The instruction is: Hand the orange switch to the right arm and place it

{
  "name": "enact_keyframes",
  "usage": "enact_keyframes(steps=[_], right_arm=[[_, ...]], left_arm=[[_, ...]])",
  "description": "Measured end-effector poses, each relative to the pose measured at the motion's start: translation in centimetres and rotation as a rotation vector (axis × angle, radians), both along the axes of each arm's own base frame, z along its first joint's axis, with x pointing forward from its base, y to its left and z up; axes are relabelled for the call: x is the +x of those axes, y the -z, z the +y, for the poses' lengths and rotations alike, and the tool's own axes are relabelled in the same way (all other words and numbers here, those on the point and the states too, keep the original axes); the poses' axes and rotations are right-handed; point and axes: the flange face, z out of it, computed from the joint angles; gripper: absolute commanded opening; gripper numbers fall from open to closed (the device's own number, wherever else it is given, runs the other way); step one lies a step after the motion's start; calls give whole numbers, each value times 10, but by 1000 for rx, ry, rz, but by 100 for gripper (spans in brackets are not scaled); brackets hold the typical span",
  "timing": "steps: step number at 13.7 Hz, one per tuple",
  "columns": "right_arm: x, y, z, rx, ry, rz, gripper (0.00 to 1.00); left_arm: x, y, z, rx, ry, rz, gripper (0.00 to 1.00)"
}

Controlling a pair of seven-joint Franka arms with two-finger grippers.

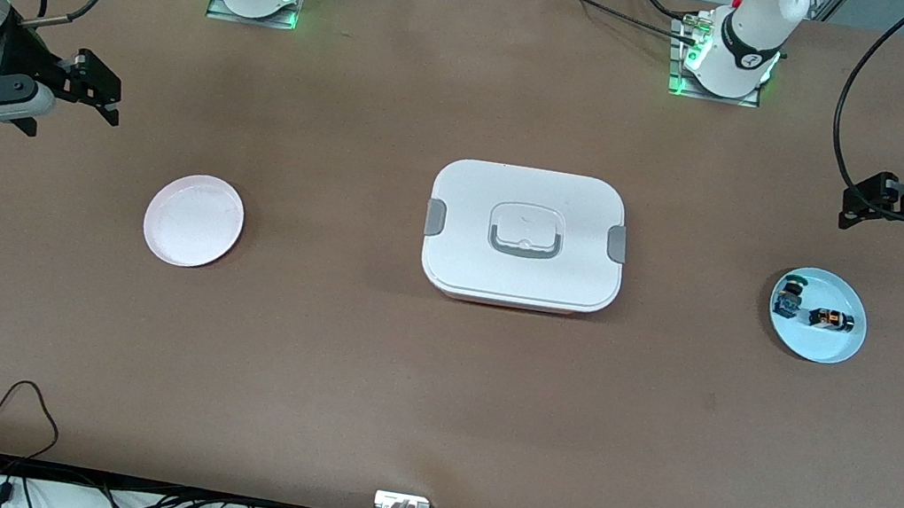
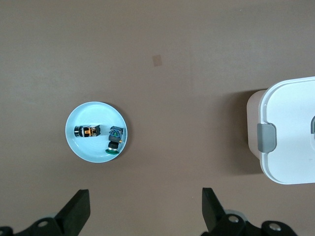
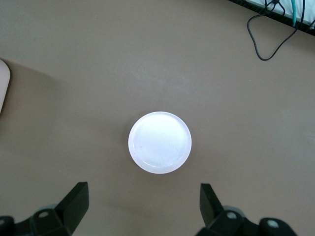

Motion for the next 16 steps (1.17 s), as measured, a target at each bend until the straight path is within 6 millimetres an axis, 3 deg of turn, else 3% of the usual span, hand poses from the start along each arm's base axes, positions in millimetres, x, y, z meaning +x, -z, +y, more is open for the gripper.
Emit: enact_keyframes(steps=[16], right_arm=[[0, 0, 0, 0, 0, 0, 100]], left_arm=[[4, 0, 1, 0, -2, -2, 100]])
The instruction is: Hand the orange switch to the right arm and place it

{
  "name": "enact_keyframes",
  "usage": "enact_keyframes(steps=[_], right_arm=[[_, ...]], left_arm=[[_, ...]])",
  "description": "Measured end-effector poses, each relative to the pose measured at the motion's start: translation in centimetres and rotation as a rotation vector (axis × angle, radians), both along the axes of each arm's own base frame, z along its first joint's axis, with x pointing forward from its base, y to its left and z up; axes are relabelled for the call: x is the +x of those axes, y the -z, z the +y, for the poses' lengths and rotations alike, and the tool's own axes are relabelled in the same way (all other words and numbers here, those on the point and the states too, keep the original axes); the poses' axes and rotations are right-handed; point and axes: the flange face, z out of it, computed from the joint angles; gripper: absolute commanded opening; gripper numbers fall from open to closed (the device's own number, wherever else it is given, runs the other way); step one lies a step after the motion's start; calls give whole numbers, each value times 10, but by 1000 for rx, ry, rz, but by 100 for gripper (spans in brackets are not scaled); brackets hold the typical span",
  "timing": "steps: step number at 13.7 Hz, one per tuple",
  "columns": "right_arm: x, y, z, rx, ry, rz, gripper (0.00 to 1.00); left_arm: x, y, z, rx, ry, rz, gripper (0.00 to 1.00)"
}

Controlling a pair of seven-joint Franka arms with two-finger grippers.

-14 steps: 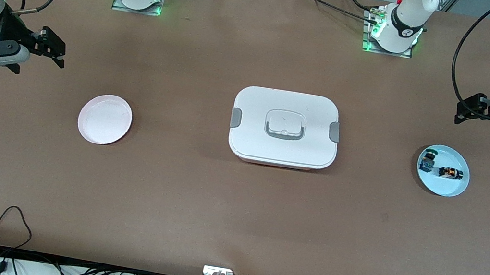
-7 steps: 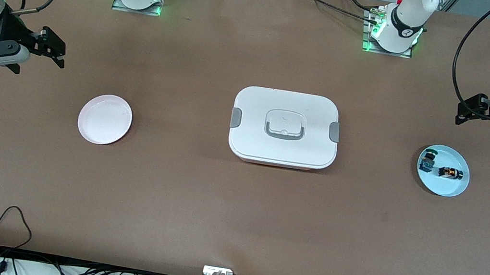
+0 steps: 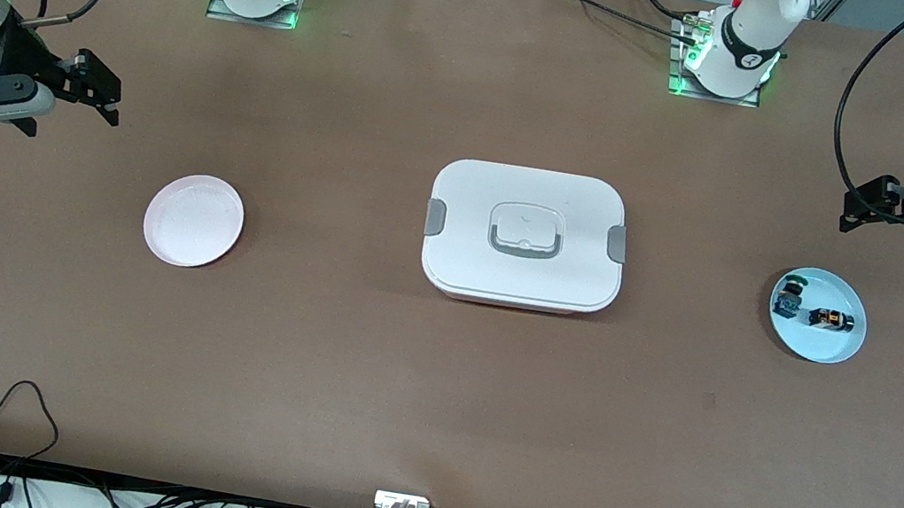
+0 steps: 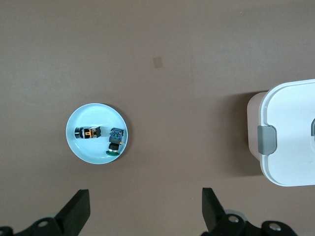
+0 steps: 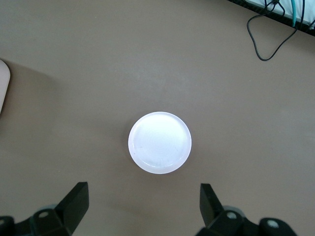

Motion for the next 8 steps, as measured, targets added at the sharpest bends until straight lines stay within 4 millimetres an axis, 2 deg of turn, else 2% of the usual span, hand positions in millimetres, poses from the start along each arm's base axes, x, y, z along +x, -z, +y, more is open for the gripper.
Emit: enact_keyframes(steps=[8], right_arm=[[0, 0, 2, 1, -3, -4, 100]], left_arm=[[-3, 2, 0, 1, -1, 24, 100]])
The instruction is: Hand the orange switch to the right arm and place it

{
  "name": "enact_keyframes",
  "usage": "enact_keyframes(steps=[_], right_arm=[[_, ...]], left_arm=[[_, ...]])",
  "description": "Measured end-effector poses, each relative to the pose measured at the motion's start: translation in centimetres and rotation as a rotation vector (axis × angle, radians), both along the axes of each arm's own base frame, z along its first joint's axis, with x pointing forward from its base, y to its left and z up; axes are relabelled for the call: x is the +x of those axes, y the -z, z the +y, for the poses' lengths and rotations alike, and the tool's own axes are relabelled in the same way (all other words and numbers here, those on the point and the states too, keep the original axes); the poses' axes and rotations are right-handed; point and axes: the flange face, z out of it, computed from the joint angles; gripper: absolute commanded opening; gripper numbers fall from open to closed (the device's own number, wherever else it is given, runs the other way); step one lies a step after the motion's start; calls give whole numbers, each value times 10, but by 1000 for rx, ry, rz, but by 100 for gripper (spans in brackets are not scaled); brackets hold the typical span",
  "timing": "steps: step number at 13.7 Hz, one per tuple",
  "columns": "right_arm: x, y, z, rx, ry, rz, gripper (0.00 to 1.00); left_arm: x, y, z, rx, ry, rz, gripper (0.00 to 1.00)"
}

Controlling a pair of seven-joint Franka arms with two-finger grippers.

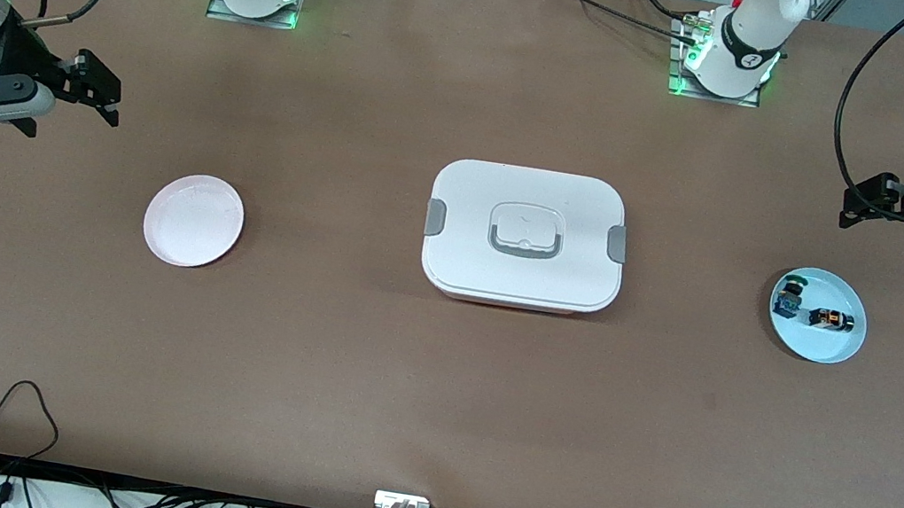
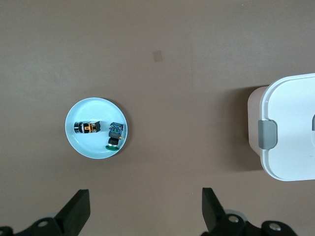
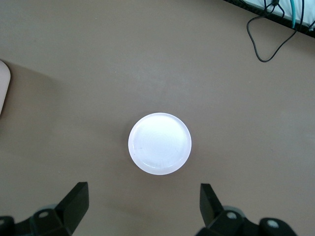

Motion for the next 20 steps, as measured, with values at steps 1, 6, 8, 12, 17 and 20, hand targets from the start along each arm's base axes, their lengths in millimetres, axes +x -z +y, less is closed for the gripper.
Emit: enact_keyframes(steps=[1, 6, 8, 12, 17, 20], right_arm=[[0, 0, 1, 0, -2, 0, 100], [0, 0, 2, 0, -4, -1, 100], [0, 0, 2, 0, -4, -1, 100], [0, 0, 2, 0, -4, -3, 100], [0, -1, 4, 1, -8, -5, 100], [0, -1, 5, 1, -9, -6, 100]], left_arm=[[0, 0, 0, 0, -1, 1, 100], [0, 0, 1, 0, -3, 3, 100], [0, 1, 2, 0, -5, 6, 100], [2, 11, 3, 1, -7, 35, 100], [14, 64, 29, 4, -53, 177, 100], [17, 104, 68, -2, -120, 272, 100]])
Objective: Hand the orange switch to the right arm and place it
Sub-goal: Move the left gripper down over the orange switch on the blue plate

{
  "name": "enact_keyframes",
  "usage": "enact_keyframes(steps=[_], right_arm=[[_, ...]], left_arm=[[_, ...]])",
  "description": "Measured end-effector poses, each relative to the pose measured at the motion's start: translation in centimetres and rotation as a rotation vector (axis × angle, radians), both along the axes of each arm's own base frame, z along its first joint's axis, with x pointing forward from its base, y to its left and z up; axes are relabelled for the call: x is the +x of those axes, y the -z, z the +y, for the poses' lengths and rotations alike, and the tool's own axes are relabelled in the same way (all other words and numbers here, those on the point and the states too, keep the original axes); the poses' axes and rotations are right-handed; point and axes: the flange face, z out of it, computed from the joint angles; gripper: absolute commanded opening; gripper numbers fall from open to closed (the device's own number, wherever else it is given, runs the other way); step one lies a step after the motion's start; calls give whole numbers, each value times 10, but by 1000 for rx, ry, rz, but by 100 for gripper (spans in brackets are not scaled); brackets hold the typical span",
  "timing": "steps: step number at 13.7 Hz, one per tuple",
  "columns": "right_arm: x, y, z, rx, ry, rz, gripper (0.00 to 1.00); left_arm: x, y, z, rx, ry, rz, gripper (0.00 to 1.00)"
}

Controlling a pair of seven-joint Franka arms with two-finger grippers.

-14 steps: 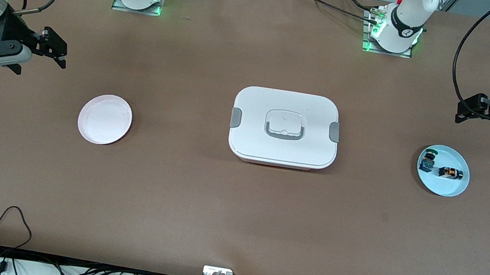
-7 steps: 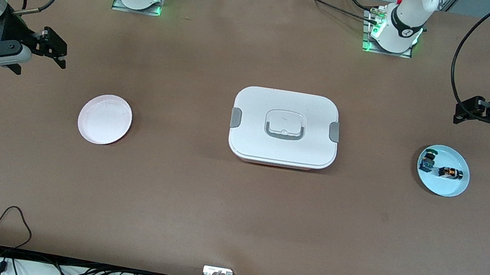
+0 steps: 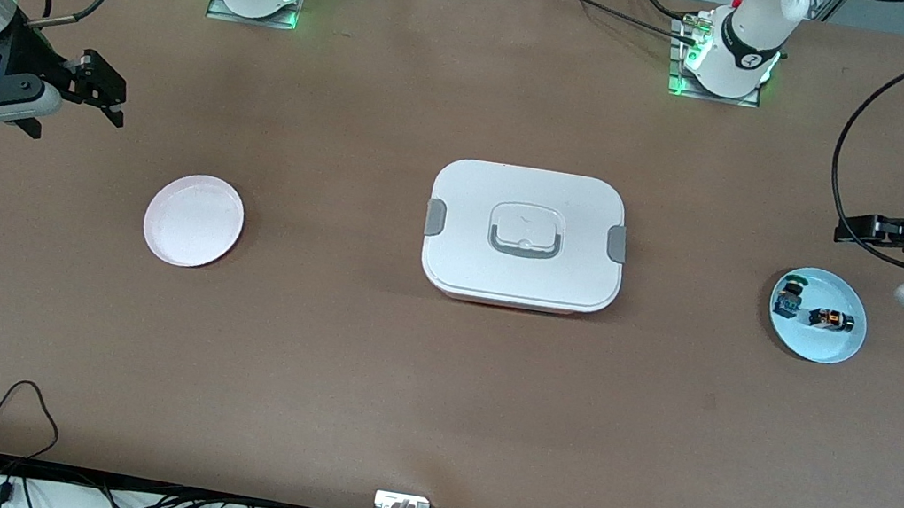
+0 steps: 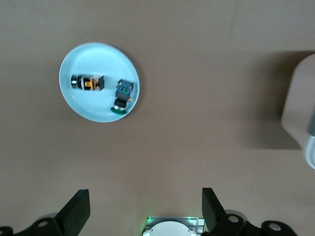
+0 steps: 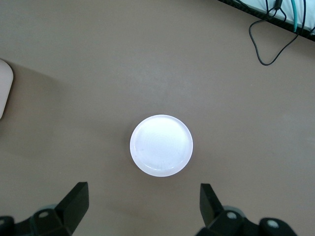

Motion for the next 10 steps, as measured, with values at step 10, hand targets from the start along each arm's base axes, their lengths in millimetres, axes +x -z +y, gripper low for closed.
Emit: enact_keyframes(steps=[10], right_arm=[[0, -1, 3, 0, -5, -2, 100]], left_arm=[[6, 148, 109, 108, -53, -67, 100]])
